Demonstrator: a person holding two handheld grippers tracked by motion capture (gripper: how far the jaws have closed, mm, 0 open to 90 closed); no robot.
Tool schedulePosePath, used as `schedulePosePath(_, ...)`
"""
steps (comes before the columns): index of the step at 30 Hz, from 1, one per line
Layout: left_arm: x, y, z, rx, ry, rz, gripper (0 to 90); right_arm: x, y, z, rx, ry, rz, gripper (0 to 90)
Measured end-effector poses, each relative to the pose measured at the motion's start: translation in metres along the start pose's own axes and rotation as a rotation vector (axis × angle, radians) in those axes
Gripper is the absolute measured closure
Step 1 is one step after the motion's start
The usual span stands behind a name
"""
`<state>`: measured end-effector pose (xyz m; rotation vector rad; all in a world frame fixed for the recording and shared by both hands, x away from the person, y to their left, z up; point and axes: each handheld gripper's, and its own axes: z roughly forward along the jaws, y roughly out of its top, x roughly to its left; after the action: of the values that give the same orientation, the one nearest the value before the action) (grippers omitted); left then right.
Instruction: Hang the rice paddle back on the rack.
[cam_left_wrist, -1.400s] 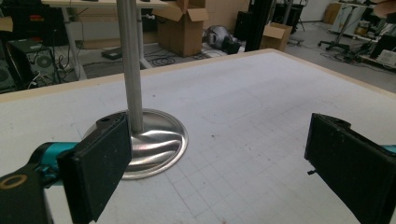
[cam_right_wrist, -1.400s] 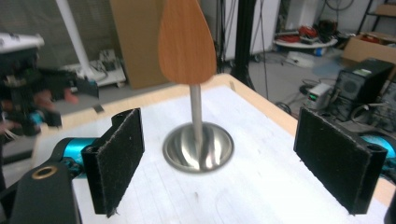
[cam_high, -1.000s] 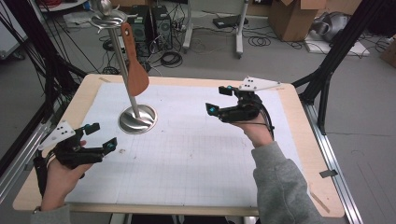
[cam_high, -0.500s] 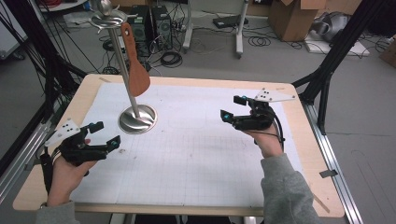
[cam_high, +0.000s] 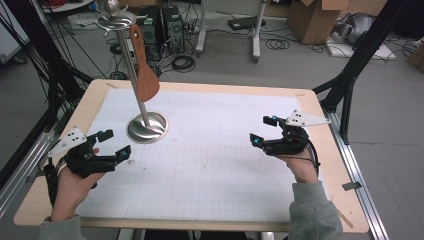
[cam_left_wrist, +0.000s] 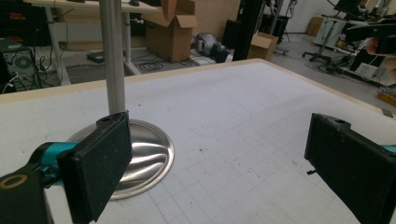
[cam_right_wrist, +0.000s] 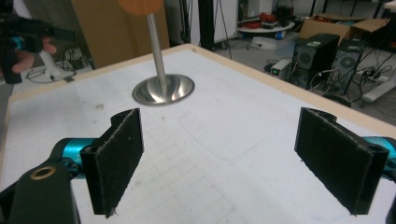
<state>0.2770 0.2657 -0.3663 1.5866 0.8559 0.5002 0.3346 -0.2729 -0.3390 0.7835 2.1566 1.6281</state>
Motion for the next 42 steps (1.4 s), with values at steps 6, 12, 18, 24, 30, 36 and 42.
schedulePosePath(6, 0.001, -0.001, -0.001, 0.007, 0.015, 0.006, 8.0, -0.004, -0.021, -0.009, 0.022, -0.009, 0.030, 14.3)
schedulePosePath(12, 0.000, -0.001, -0.002, 0.004, 0.015, 0.005, 8.0, -0.010, -0.034, -0.025, -0.009, -0.033, 0.066, 14.3)
schedulePosePath(18, -0.006, 0.004, -0.002, -0.017, -0.022, -0.002, 8.0, -0.009, -0.045, -0.033, -0.023, -0.043, 0.083, 14.3)
schedulePosePath(24, -0.006, 0.004, -0.002, -0.009, -0.010, 0.006, 8.0, -0.013, -0.057, -0.045, -0.033, -0.070, 0.114, 14.3)
schedulePosePath(30, -0.006, 0.004, -0.002, 0.008, 0.010, 0.023, 8.0, -0.017, -0.059, -0.056, -0.074, -0.104, 0.116, 14.3)
schedulePosePath(36, 0.000, 0.002, -0.005, 0.011, 0.033, 0.022, 8.0, -0.028, -0.069, -0.072, -0.095, -0.113, 0.160, 14.3)
schedulePosePath(42, 0.002, 0.002, -0.006, 0.008, 0.041, 0.015, 8.0, -0.032, -0.074, -0.080, -0.114, -0.115, 0.178, 14.3)
